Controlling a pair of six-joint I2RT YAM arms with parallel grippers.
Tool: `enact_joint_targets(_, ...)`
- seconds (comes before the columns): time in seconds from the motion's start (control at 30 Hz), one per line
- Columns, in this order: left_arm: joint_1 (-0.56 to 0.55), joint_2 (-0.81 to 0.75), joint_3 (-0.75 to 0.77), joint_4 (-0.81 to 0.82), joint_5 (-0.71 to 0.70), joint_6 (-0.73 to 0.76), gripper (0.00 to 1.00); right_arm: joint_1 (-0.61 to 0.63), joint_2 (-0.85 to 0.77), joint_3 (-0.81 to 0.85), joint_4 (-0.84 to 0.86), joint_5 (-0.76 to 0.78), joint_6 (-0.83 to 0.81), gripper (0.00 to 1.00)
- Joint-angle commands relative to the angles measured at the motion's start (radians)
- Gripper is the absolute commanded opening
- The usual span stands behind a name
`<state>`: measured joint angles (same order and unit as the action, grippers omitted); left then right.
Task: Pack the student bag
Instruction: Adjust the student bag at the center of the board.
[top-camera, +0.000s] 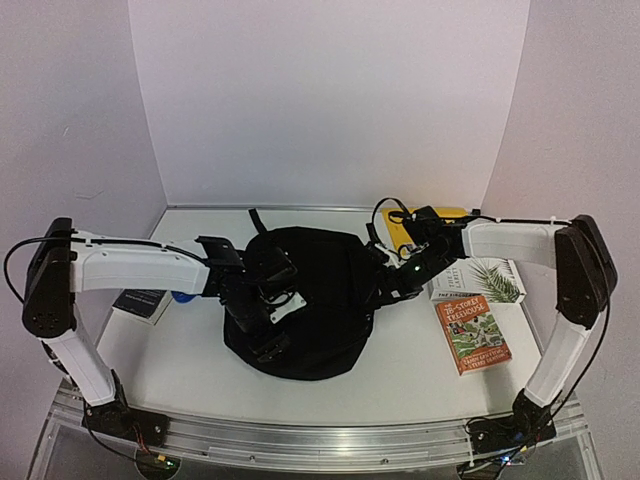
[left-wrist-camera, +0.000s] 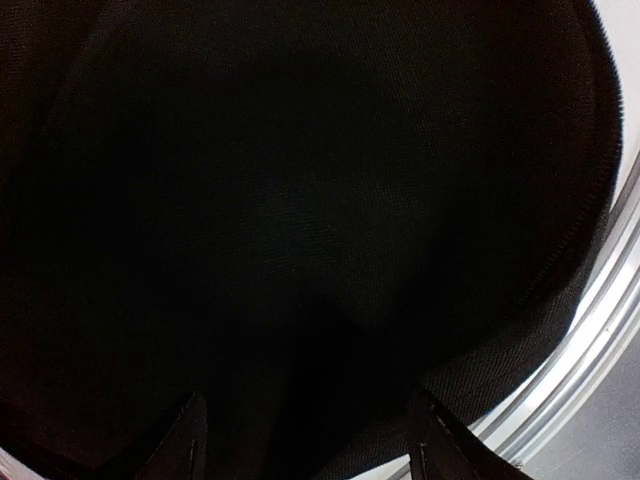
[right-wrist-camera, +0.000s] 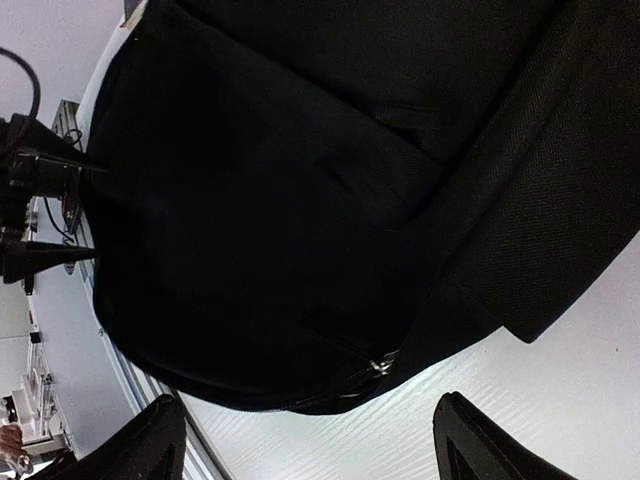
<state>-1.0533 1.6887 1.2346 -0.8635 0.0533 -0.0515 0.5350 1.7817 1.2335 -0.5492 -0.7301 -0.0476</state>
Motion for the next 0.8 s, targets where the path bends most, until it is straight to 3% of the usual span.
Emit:
enact_joint_targets(0.0,-0.058,0.111,0.054,0.000,-0.032,0.082,0.70,-0.001,0.052,0.004,0.029,0.037,0.015,0.84)
enact_joint_targets(0.1,-0.066,0.164,0.079,0.015,-0.043,0.086,0.68,-0.001,0.059,0.016,0.028,0.043,0.006,0.84)
enact_joint_targets(0.17,-0.065,0.192,0.104,0.015,-0.074,0.081,0.59,-0.002,0.054,0.022,0.027,0.049,-0.002,0.84)
enact_joint_targets(0.27,-0.065,0.209,0.133,0.015,-0.096,0.070,0.33,-0.004,0.045,0.027,0.024,0.056,-0.017,0.83)
enact_joint_targets(0.43,-0.063,0.154,0.151,0.047,-0.067,0.066,0.01,-0.009,0.009,0.039,0.012,0.054,-0.050,0.81)
enact_joint_targets(0.77,0.027,-0.002,0.113,0.119,0.032,-0.009,0.00,-0.009,-0.108,0.006,0.003,0.003,-0.275,0.80)
